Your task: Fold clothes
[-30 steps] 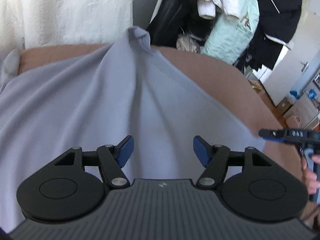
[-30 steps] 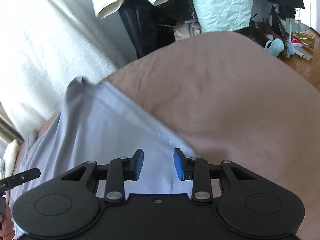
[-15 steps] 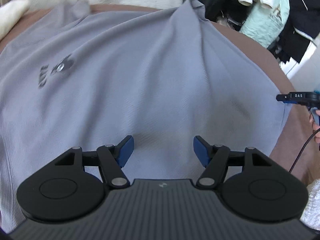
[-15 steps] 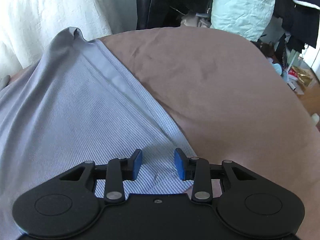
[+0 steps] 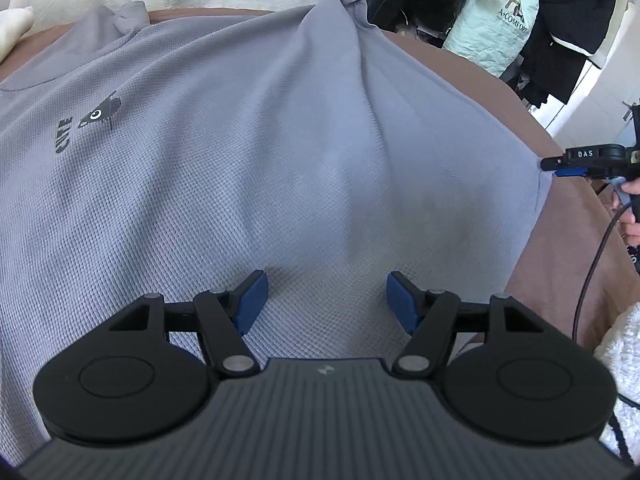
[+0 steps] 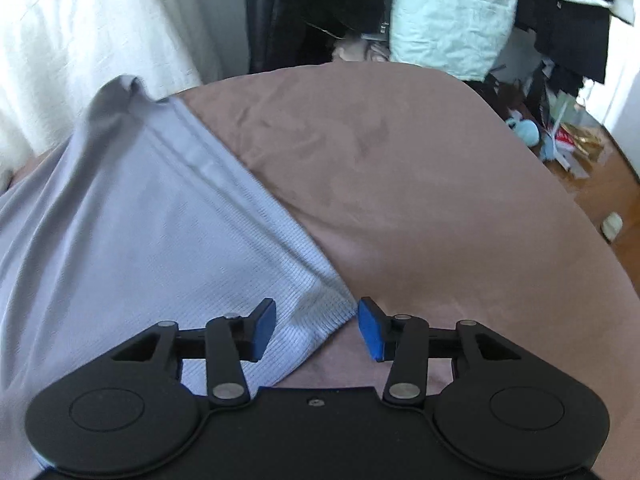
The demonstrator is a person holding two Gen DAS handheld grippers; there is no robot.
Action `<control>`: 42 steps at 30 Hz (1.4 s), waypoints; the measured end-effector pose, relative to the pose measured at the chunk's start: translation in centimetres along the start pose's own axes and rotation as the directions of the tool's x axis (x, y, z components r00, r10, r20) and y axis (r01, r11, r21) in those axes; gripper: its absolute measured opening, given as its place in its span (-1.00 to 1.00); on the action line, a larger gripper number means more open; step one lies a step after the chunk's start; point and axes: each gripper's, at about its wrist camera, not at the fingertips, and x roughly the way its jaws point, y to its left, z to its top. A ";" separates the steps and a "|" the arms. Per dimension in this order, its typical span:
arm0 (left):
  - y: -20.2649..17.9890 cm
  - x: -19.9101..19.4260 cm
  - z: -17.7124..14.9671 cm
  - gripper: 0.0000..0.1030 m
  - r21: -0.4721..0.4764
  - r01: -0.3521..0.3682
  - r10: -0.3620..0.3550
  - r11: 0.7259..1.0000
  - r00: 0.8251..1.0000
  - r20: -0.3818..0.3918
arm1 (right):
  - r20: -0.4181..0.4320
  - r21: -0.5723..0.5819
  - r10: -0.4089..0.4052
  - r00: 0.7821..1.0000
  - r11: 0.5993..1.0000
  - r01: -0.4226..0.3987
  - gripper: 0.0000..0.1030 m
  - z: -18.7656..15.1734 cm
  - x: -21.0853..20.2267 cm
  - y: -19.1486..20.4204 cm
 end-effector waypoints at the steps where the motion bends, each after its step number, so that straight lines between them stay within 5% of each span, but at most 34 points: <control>1: -0.1 0.0 0.0 0.27 0.002 -0.005 0.004 1.000 1.000 0.004 | -0.003 -0.024 -0.010 1.000 1.000 0.010 -0.11 0.0 0.0 0.4; 6: -0.1 0.2 -0.1 0.26 0.004 -0.017 0.017 1.000 1.000 0.021 | 0.018 -0.128 -0.091 0.996 0.987 0.093 -0.18 0.2 1.7 1.8; 7: -0.1 0.1 -0.1 0.24 0.003 -0.019 0.019 1.000 1.000 0.024 | 0.032 -0.151 -0.112 0.993 0.982 0.116 -0.95 0.3 2.0 2.1; 11: 0.4 -0.5 -0.4 0.26 -0.014 -0.032 0.032 0.999 0.999 0.016 | 0.305 -0.096 -0.194 0.932 0.968 0.233 -0.89 0.5 -4.9 2.6; 13: 0.5 -0.5 -1.0 0.26 -0.006 -0.044 0.044 0.999 0.999 0.000 | 0.256 0.001 -0.207 0.944 0.977 0.214 -0.87 0.4 -5.8 0.9; 16: -0.1 -0.5 -1.3 0.26 0.040 -0.064 0.065 0.997 0.998 -0.013 | 0.044 0.017 -0.272 0.961 0.962 0.271 -0.95 -0.5 -1.4 -1.4; 17: -0.3 -0.5 -1.3 0.27 0.053 -0.073 0.074 0.996 0.997 -0.020 | 0.011 -0.027 -0.338 0.941 0.941 0.338 -0.94 -0.8 -0.2 -1.6; 19: -0.4 -0.6 -1.2 0.27 0.047 -0.076 0.077 0.996 0.997 -0.027 | 0.005 -0.143 -0.511 0.860 0.850 0.506 -0.85 -1.2 1.0 -1.8; 20: -0.3 -0.6 -1.2 0.27 0.038 -0.074 0.075 0.997 0.997 -0.028 | 0.011 -0.137 -0.542 0.840 0.832 0.538 -0.85 -1.2 0.9 -2.3; 22: -0.1 -0.5 -1.1 0.27 0.019 -0.066 0.066 0.998 0.997 -0.029 | 0.038 0.083 -0.392 0.919 0.918 0.388 -0.75 -0.5 -1.5 -4.1; 24: 0.1 -0.4 -1.0 0.27 0.004 -0.061 0.061 0.998 0.998 -0.028 | 0.101 0.246 -0.188 0.977 0.956 0.158 -0.73 -0.1 -3.3 -5.3; 25: 0.1 -0.4 -0.9 0.27 0.001 -0.059 0.059 0.998 0.998 -0.027 | 0.135 0.279 -0.100 0.986 0.959 0.059 -0.71 0.0 -4.0 -5.5; 27: 0.3 -0.5 -0.9 0.27 -0.002 -0.055 0.055 0.999 0.998 -0.024 | 0.155 0.249 -0.034 0.987 0.969 -0.005 -0.64 0.2 -4.3 -5.0; 33: 0.6 -0.4 -0.5 0.26 -0.022 -0.046 0.046 0.999 0.999 -0.019 | -0.005 0.102 -0.069 0.998 0.992 0.069 -0.02 -0.2 -1.0 -3.6; 35: 0.6 -0.1 -0.5 0.27 -0.015 -0.058 0.057 0.998 0.998 -0.025 | -0.002 0.023 -0.110 0.994 0.994 0.110 -0.05 -0.4 -0.8 -2.8; 37: 0.3 0.0 -0.5 0.27 -0.007 -0.072 0.072 0.997 0.997 -0.022 | 0.022 -0.050 -0.152 0.988 0.987 0.153 -0.95 -0.1 -1.1 -1.6; 42: -0.2 -0.5 -0.9 0.27 0.006 -0.100 0.100 0.995 0.995 -0.016 | 0.116 -0.237 -0.309 0.944 0.914 0.329 -0.97 0.5 -2.0 2.8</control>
